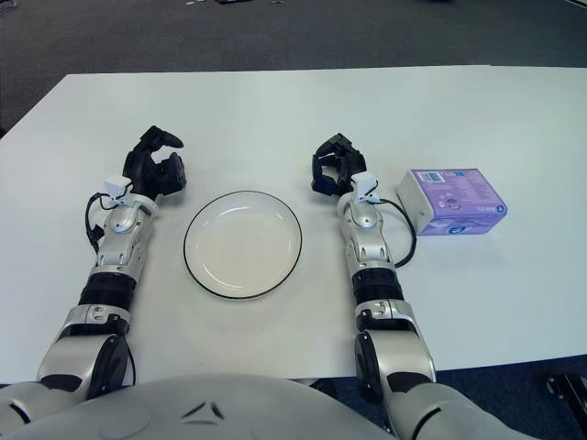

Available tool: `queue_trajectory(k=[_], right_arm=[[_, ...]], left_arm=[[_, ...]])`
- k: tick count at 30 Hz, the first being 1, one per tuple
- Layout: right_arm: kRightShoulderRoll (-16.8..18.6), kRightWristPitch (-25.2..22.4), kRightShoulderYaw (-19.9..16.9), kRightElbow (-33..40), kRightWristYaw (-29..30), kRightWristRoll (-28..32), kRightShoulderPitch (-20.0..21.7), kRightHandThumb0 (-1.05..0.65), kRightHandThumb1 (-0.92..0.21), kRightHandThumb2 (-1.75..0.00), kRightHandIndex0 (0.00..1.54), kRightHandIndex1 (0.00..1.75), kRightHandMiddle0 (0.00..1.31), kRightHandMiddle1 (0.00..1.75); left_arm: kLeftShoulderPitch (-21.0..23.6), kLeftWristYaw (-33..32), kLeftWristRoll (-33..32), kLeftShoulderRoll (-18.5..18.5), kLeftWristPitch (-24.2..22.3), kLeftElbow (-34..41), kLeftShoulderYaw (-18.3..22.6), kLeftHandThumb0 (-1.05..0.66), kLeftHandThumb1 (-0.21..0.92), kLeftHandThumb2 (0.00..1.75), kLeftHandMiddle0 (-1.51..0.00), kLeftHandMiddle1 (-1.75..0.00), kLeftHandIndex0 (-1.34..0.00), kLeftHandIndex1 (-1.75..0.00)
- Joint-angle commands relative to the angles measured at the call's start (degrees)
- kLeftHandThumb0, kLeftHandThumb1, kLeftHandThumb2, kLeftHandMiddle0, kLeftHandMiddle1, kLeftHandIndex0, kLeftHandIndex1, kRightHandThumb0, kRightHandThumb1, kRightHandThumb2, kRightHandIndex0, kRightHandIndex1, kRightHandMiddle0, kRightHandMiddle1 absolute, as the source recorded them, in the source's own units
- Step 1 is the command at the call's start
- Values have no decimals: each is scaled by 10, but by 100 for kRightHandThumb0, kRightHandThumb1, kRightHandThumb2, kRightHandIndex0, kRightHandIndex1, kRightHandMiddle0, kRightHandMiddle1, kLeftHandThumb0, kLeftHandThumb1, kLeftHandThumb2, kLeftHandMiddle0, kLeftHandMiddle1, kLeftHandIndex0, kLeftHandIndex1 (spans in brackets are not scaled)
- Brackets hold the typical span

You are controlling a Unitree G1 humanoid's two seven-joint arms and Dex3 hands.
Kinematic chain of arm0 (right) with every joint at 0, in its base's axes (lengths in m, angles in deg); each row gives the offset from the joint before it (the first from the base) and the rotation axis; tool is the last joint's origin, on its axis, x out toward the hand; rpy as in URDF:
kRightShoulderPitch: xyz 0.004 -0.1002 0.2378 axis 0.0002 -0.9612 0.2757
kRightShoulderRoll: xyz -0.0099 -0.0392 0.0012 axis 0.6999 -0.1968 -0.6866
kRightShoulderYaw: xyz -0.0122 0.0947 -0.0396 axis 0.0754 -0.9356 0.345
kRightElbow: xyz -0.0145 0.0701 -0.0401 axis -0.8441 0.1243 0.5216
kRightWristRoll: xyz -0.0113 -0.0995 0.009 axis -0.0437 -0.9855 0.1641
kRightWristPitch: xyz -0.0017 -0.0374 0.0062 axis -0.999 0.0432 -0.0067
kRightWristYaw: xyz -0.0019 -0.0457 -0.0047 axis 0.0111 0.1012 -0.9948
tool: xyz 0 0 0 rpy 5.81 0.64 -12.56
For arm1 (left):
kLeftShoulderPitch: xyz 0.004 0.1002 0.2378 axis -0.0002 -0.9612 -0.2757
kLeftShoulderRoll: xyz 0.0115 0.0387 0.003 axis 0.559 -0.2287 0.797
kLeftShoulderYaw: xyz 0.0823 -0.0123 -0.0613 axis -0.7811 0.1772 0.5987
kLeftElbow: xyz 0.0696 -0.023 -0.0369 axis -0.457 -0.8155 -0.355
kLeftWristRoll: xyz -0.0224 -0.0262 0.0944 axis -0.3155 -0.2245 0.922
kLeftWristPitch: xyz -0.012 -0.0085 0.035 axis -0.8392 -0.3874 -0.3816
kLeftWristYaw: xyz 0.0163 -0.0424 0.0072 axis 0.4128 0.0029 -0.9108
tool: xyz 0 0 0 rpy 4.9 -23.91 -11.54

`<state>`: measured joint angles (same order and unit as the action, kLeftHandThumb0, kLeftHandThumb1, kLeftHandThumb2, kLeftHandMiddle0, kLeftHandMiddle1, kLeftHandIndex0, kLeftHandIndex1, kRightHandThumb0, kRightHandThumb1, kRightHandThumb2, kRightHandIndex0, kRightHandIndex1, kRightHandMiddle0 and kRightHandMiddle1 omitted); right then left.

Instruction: Put the tissue paper into the plate.

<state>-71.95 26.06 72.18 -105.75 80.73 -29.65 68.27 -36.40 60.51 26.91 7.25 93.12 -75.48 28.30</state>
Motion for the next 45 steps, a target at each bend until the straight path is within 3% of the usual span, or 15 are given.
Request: queue_trajectory(k=[1, 17, 25, 30, 38, 45], right_arm=[[15, -5, 3, -36, -3, -1, -96, -45, -40, -121, 99, 175, 54, 175], [19, -6, 6, 38, -9, 1, -117, -45, -40, -121, 102, 175, 55, 175], [3, -28, 13, 204, -3, -14, -164, -45, -41, -120, 98, 175, 54, 175], [-3, -43, 16, 264, 4, -29, -179, -44, -43, -117, 95, 175, 52, 175], [-32, -9, 21, 295, 37, -115, -183, -44, -43, -117, 94, 175, 52, 175], [-68, -19, 16, 355, 32, -172, -196, -44, -44, -116, 91, 175, 52, 175]], left_arm=[[-94, 2, 0, -25, 9, -62, -2, -46, 37, 125, -129, -175, -57, -175], [-92, 1, 0, -25, 10, -66, -2, -46, 37, 125, -129, -175, -57, -175], [-91, 3, -3, -25, 8, -66, 0, -46, 37, 125, -129, -175, -57, -175], [-91, 0, 1, -26, 8, -66, -1, -46, 37, 125, -129, -175, -57, -175], [-88, 1, 2, -27, 14, -70, -1, -46, 37, 125, -129, -175, -57, -175], [-87, 1, 3, -28, 15, -71, -2, -46, 37, 125, -129, -175, -57, -175]])
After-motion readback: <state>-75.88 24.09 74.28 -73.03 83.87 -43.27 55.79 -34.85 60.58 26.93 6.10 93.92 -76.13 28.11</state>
